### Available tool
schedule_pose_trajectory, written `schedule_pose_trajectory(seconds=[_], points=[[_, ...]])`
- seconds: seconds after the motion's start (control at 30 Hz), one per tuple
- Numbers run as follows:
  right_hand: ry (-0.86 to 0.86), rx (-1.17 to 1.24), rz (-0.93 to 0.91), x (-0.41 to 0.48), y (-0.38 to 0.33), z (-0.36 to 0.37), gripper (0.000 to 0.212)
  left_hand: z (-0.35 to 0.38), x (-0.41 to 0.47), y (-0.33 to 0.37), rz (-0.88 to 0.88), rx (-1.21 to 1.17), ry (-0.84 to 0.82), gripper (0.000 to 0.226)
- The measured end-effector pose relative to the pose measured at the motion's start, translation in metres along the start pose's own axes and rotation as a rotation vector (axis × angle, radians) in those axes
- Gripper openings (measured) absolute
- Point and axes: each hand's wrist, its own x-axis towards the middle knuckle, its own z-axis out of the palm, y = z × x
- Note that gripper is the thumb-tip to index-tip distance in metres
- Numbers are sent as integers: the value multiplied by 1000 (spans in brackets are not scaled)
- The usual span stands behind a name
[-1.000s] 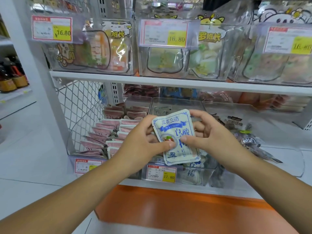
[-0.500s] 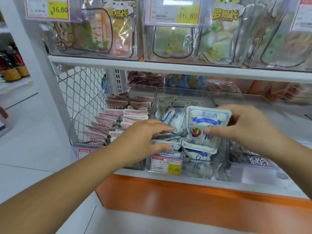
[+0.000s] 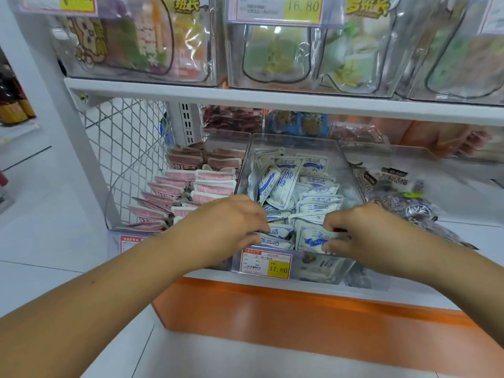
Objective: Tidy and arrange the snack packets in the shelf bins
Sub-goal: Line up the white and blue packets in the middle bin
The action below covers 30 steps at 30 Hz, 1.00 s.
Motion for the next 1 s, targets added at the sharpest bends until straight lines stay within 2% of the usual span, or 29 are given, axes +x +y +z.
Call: schedule_pose_trajectory(seconds=[0.1, 0.23, 0.3, 0.4, 0.43, 0.5, 0.63, 0.73, 0.8, 0.9, 1.0], points=[[-129, -50, -8, 15, -2, 5, 41, -2, 0, 2, 42, 20, 4, 21], [-306, -17, -6, 22, 1, -10, 38, -1, -7, 0, 48, 1, 5, 20], [-196, 44, 4, 27, -1, -26, 28, 0, -12, -3, 29, 19, 26, 21], [97, 196, -48, 55, -10, -31, 11, -5, -18, -11, -9, 48, 81, 25], [111, 196, -72, 67, -13, -25, 17, -8, -19, -14, -39, 67, 89, 29], [20, 152, -82, 87, -19, -5, 24, -13, -23, -20, -104, 91, 100, 39], [-34, 173, -71, 95, -26, 16, 20, -12, -32, -21, -155, 99, 92, 48], [-149, 250, -88, 90, -25, 8, 27, -7, -36, -19, -187, 61, 66, 52], [-97, 316, -81, 93, -25, -1, 33, -6, -36, -18, -249, 18, 66, 57], [148, 445, -93, 106, -32, -4, 16, -4, -36, -18, -323, -48, 62, 65], [65, 319, -162, 115, -43, 11, 24, -6, -37, -17, -349, -91, 38, 68]])
